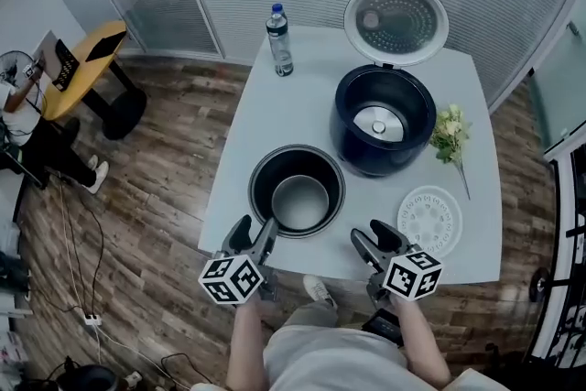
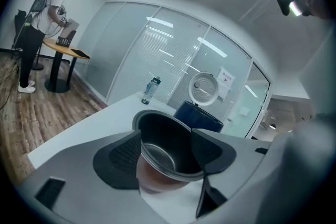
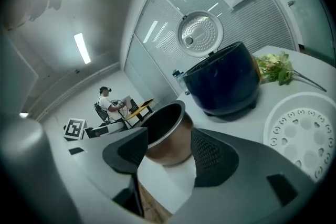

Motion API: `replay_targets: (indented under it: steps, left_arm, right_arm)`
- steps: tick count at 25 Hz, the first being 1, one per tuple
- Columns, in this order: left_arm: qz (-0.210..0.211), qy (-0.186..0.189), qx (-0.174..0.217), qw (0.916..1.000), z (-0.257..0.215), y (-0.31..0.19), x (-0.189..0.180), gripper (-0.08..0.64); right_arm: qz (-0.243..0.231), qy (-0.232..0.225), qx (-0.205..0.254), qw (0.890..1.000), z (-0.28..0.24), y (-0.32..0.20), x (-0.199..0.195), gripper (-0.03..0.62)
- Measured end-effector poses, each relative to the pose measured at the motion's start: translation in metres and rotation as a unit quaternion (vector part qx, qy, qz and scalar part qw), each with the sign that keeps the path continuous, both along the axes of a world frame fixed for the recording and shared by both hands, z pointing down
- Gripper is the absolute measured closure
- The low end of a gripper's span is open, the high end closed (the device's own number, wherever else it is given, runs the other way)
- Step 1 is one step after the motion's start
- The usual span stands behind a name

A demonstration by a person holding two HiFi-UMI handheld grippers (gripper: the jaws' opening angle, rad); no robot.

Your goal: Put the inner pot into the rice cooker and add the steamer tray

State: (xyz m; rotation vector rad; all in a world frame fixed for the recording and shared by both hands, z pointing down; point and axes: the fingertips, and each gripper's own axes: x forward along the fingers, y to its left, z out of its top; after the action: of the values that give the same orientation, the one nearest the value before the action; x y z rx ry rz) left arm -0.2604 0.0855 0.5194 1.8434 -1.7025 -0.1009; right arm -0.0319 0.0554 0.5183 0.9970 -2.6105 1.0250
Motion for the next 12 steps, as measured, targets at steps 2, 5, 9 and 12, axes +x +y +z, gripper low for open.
replay_targets:
  steps: [2,5,9,12]
  left_arm:
    - [-0.003,-0.002,-0.005,1.0,0.006,-0.016,-0.006,0.275]
    - [-0.006,-0.003,-0.017,0.9998,0.017,-0.034,-0.013,0.275]
    - [-0.02,-0.008,-0.023,0.9995,0.02,-0.048,-0.028,0.275]
    - [-0.028,-0.007,-0.029,0.9991,0.022,-0.057,-0.036,0.275]
  right_arm:
    - [-0.004,0.0,-0.009,1.0,0.007,-0.018,-0.007,0.342]
    - [-0.003,-0.005,-0.023,1.0,0.015,-0.038,-0.014,0.342]
    - [-0.005,-0.013,-0.039,0.999,0.016,-0.057,-0.023,0.342]
    - [-0.01,-0.015,-0.044,0.999,0.016,-0.071,-0.029,0.342]
